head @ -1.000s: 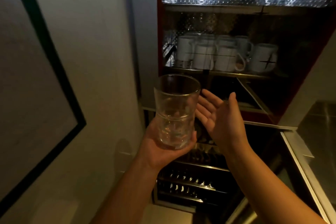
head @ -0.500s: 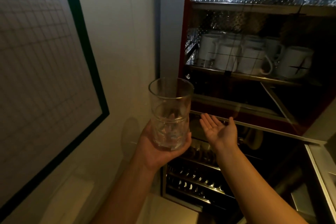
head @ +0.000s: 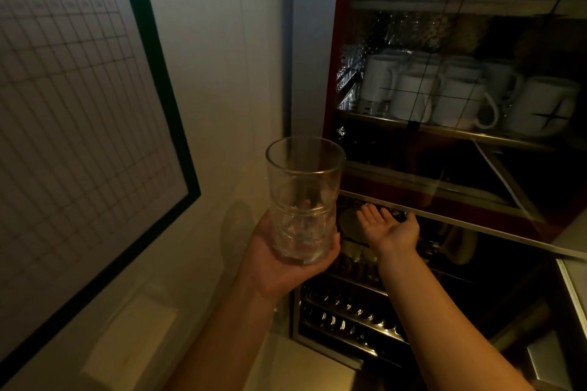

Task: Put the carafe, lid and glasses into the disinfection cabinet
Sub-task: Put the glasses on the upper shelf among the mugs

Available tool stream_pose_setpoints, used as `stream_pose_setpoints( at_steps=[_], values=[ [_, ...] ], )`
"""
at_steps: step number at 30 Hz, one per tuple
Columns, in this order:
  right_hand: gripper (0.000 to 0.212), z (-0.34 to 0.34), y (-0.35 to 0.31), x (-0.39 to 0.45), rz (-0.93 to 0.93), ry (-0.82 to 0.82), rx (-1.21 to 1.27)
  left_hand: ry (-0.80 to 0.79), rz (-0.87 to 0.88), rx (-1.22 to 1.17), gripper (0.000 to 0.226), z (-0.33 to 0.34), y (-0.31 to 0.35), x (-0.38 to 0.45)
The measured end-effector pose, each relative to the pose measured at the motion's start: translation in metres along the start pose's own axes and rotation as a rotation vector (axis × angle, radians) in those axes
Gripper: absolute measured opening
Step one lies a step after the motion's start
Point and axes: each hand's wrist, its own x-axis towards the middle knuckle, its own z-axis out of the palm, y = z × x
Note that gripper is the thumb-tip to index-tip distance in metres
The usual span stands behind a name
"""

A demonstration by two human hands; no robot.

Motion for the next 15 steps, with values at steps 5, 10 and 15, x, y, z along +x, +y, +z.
stream_pose_setpoints(
  at_steps=[5,10,15],
  values=[
    [0.07,0.0026,-0.0023,0.0078,0.003,-0.02,0.114,-0.009,-0.005,-0.062,0.056,-0.0054,-0.0018,0.0007],
    [0.067,-0.0003,-0.0041,0.009,0.02,-0.012,0.154,-0.005,-0.01,-0.078,0.054,-0.0094,-0.0001,0.0003],
    [0.067,-0.0034,-0.0041,0.0099,0.008,-0.011,0.133,0.004,0.001,-0.038,0.052,-0.0107,0.0029,-0.0045]
  ],
)
